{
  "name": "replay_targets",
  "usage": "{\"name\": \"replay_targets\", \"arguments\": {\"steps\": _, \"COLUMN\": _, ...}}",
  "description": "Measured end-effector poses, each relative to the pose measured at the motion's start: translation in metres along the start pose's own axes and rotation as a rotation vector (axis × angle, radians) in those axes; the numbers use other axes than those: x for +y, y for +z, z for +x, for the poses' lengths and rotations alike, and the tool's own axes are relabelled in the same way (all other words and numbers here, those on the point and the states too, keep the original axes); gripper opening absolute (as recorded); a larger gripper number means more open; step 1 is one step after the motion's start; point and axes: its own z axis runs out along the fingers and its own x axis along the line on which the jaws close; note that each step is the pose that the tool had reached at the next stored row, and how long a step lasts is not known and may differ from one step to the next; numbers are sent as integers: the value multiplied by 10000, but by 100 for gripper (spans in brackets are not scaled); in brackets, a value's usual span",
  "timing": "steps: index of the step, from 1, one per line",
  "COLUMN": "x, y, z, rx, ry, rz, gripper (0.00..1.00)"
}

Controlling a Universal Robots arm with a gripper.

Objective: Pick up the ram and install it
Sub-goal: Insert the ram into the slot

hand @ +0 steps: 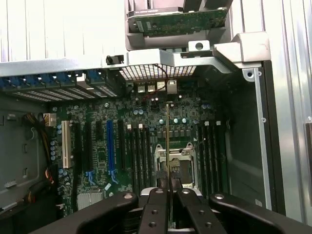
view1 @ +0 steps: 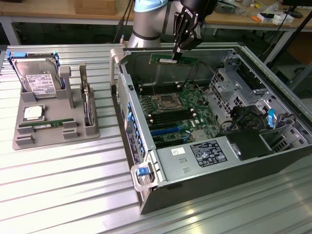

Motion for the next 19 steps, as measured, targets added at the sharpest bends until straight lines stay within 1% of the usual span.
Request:
{"name": "replay_targets", "arguments": {"steps": 13, "x": -1, "y": 5, "z": 9, "rx": -5, "ry": -1, "rz": -1, "gripper": 13}}
{"name": "replay_targets", "arguments": {"steps": 15, "x": -3, "y": 18, "z": 9, "rx": -6, "ry": -1, "rz": -1, "gripper": 13}}
{"name": "replay_targets", "arguments": {"steps": 19, "x": -11, "y": 79, "z": 6, "rx": -6, "ry": -1, "rz": 0, "gripper": 13}}
